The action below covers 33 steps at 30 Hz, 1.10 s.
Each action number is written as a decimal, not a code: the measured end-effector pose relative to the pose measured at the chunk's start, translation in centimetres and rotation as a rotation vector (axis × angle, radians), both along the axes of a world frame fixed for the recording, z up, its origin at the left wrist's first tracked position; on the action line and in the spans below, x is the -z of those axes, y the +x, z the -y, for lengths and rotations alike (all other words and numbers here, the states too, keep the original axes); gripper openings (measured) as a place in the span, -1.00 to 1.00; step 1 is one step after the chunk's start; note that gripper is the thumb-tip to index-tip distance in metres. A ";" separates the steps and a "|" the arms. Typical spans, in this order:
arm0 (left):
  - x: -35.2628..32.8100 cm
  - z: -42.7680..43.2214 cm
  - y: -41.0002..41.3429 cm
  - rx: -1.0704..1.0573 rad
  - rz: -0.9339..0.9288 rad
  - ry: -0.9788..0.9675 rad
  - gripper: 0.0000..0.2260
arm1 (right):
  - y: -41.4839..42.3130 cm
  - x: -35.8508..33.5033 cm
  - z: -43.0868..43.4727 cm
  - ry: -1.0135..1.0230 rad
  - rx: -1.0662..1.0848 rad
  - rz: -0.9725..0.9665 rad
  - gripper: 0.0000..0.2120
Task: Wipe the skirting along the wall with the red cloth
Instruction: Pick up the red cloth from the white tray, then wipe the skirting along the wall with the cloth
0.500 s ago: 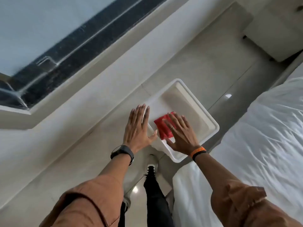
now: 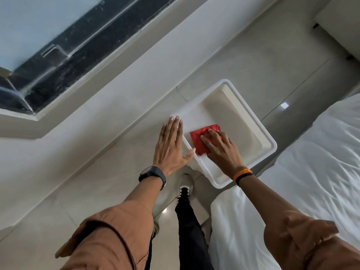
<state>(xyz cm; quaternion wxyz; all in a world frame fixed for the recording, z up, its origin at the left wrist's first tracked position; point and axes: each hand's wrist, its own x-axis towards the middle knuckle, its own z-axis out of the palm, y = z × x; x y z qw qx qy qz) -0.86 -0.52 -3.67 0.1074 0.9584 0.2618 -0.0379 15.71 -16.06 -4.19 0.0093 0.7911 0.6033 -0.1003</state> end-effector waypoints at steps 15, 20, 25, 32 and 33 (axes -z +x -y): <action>-7.3 -8.3 -9.1 -0.044 0.036 0.074 -0.06 | -8.9 -10.5 -5.0 0.390 0.226 -0.166 -0.52; -3.4 -10.9 -21.2 -0.078 0.026 0.137 -0.12 | -19.6 -6.5 -9.1 0.369 0.220 -0.293 -0.52; 3.1 -14.9 -34.5 -0.016 -0.026 0.166 -0.12 | -31.6 1.6 -13.1 0.264 0.261 -0.369 -0.51; 17.0 -20.1 -46.0 0.022 -0.071 0.181 -0.14 | -44.8 17.6 -18.0 0.191 0.374 -0.426 -0.46; 19.4 -20.5 -46.9 0.024 -0.072 0.181 -0.14 | -46.1 20.3 -18.8 0.182 0.376 -0.420 -0.44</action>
